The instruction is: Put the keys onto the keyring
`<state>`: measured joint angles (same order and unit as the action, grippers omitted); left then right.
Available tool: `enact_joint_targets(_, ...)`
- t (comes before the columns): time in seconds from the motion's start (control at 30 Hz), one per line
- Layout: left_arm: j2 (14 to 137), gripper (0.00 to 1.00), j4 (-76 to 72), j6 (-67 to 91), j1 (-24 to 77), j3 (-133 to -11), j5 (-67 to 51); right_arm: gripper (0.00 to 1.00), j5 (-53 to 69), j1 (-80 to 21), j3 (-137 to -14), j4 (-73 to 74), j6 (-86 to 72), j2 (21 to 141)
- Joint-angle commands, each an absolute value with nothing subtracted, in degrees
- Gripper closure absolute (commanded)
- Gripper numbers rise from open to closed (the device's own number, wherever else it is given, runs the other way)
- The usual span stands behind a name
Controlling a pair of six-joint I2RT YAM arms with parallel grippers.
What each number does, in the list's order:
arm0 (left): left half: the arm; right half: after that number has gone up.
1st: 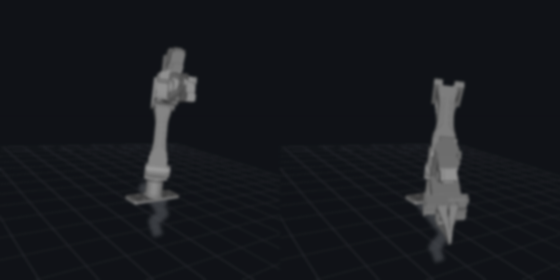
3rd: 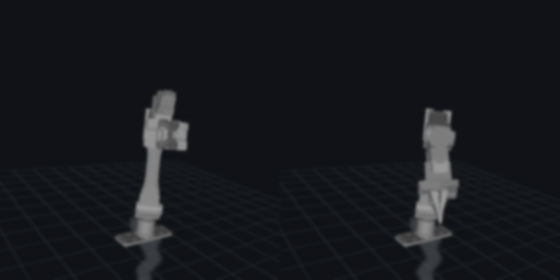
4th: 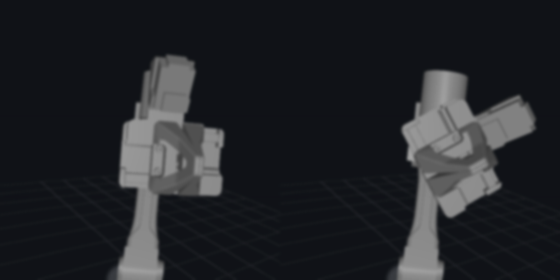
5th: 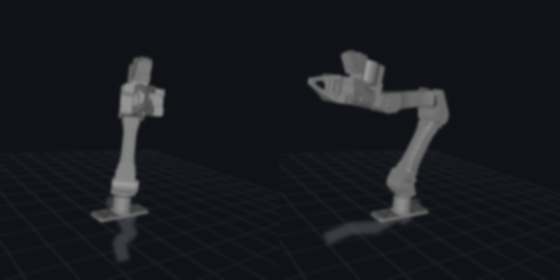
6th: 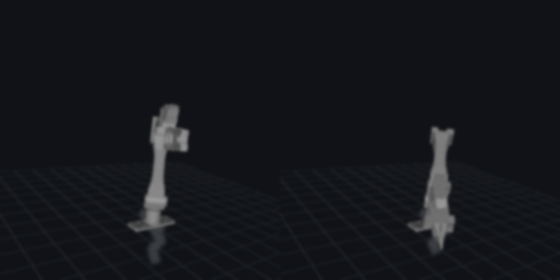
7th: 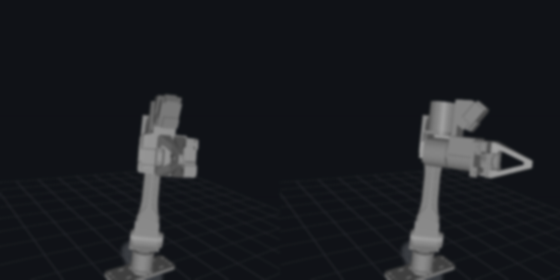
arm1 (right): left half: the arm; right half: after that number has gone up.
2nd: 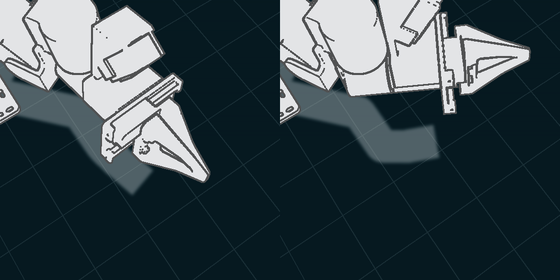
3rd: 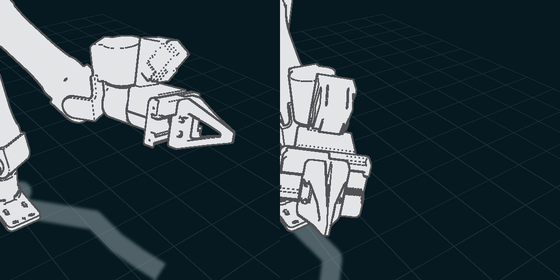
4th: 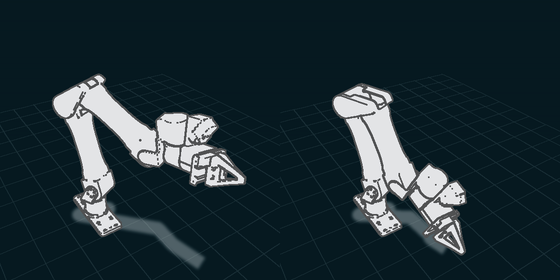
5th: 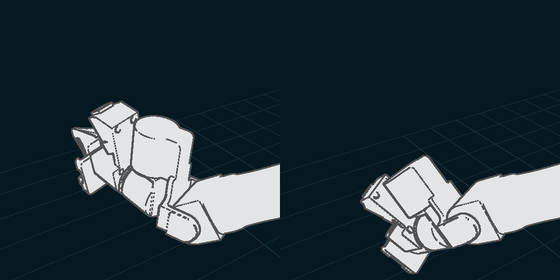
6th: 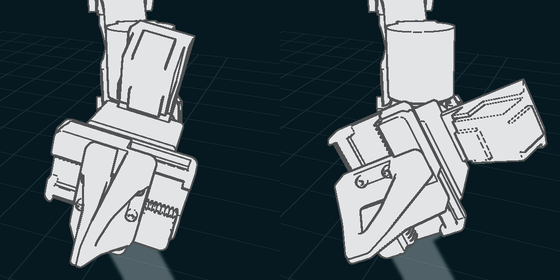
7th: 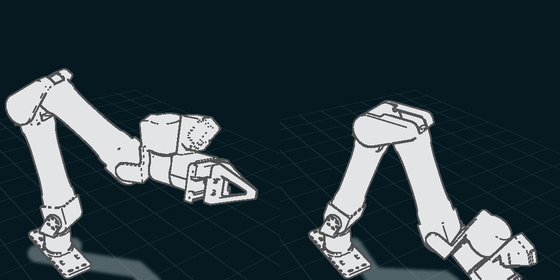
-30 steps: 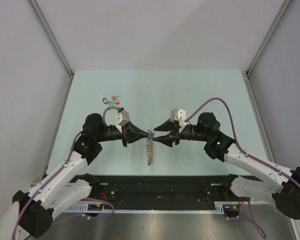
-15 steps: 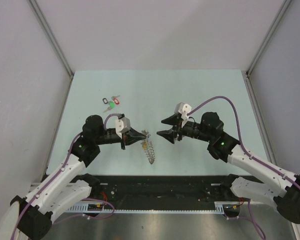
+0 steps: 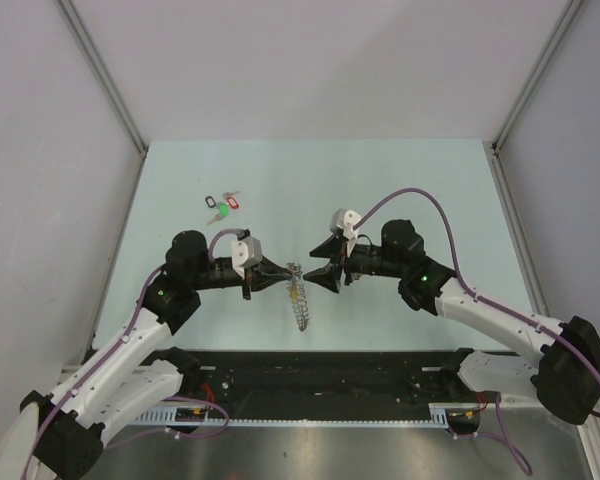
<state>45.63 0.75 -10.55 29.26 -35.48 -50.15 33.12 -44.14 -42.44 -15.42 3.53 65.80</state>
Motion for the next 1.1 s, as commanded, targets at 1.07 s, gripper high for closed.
enact_joint_targets(1.07,46.05,1.00,9.23,-7.38,29.97,-42.45,-26.29,0.57,7.64,-33.49,-46.06,7.21,-2.11,76.54)
